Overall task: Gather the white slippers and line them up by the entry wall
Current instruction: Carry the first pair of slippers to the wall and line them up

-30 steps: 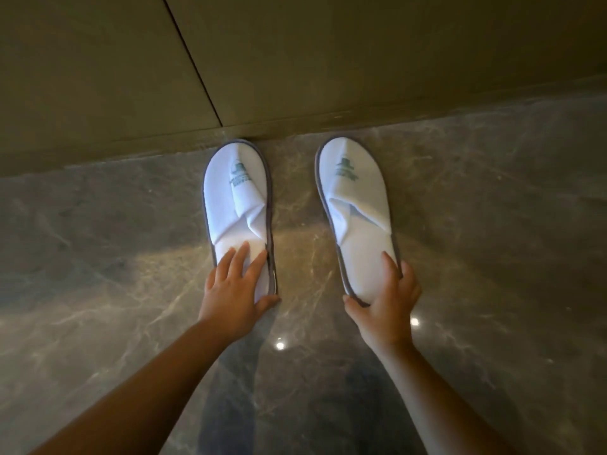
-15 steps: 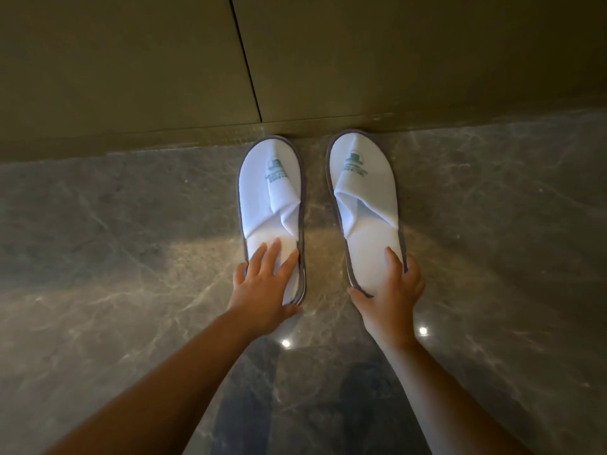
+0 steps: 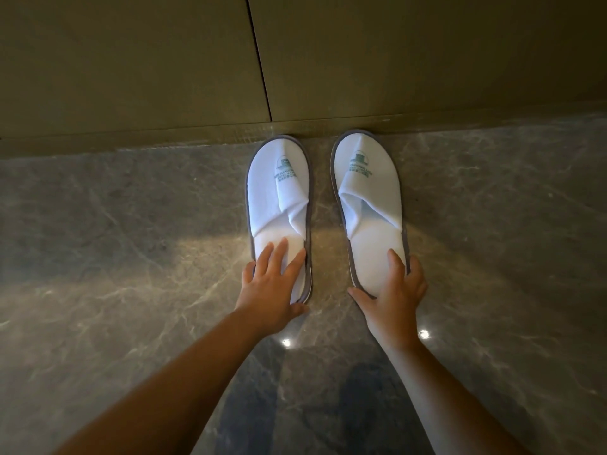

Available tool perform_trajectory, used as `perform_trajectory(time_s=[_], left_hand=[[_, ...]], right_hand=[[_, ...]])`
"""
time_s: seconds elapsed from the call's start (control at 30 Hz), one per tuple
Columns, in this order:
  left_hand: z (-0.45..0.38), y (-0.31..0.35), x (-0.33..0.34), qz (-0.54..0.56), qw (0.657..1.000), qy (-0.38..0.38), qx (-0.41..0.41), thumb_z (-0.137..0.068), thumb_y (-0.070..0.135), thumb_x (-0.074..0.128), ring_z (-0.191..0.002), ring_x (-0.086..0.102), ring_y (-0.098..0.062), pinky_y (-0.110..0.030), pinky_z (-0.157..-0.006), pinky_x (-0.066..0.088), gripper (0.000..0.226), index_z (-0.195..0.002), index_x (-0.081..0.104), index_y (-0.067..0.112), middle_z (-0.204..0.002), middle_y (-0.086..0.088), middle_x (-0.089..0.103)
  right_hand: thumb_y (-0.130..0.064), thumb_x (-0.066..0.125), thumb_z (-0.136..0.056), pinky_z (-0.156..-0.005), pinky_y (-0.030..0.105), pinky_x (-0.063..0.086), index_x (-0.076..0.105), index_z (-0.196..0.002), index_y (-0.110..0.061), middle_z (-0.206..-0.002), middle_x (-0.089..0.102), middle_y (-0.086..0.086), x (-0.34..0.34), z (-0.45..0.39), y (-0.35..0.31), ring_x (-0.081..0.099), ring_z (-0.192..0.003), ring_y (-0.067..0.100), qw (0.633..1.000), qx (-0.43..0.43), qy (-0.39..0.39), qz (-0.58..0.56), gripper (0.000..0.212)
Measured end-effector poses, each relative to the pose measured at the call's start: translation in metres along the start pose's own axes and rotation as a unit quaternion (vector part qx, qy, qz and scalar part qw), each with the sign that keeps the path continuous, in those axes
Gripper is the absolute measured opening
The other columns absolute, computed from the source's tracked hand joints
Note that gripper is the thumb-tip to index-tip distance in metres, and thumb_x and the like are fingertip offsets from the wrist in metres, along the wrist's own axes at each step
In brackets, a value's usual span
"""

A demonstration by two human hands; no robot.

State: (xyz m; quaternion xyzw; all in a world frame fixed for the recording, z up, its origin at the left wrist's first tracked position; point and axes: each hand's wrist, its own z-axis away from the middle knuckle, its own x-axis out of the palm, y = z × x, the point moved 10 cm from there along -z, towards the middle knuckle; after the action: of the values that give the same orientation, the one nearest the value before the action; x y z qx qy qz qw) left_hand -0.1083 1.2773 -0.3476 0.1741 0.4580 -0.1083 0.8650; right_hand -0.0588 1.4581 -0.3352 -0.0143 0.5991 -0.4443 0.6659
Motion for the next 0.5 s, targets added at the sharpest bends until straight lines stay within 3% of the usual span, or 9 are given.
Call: perform_trajectory(time_s=[0.33, 0.5], left_hand=[[0.0015, 0.0007, 0.001, 0.011, 1.0, 0.002, 0.002, -0.076, 0.054, 0.053, -0.141, -0.011, -0.03, -0.049, -0.114, 0.006, 0.089, -0.14, -0.004, 0.028, -0.154, -0.007, -0.011], [0.0044, -0.001, -0.0065, 0.033, 0.999, 0.004, -0.005, -0.077, 0.055, 0.051, -0.141, -0.008, -0.031, -0.05, -0.114, 0.006, 0.087, -0.14, -0.001, 0.027, -0.155, -0.007, -0.008]], right_hand=[[-0.028, 0.077, -0.063, -0.105, 0.056, 0.033, 0.029, -0.132, -0.015, -0.145, 0.022, 0.022, -0.0007, -0.0006, 0.0046, 0.023, -0.129, 0.038, 1.0, 0.011, 0.009, 0.011, 0.086], [-0.038, 0.073, -0.067, -0.108, 0.053, 0.028, 0.026, -0.135, -0.015, -0.147, 0.02, 0.021, -0.0036, 0.0027, -0.0051, 0.022, -0.132, 0.037, 0.998, -0.007, 0.0, 0.058, 0.086]])
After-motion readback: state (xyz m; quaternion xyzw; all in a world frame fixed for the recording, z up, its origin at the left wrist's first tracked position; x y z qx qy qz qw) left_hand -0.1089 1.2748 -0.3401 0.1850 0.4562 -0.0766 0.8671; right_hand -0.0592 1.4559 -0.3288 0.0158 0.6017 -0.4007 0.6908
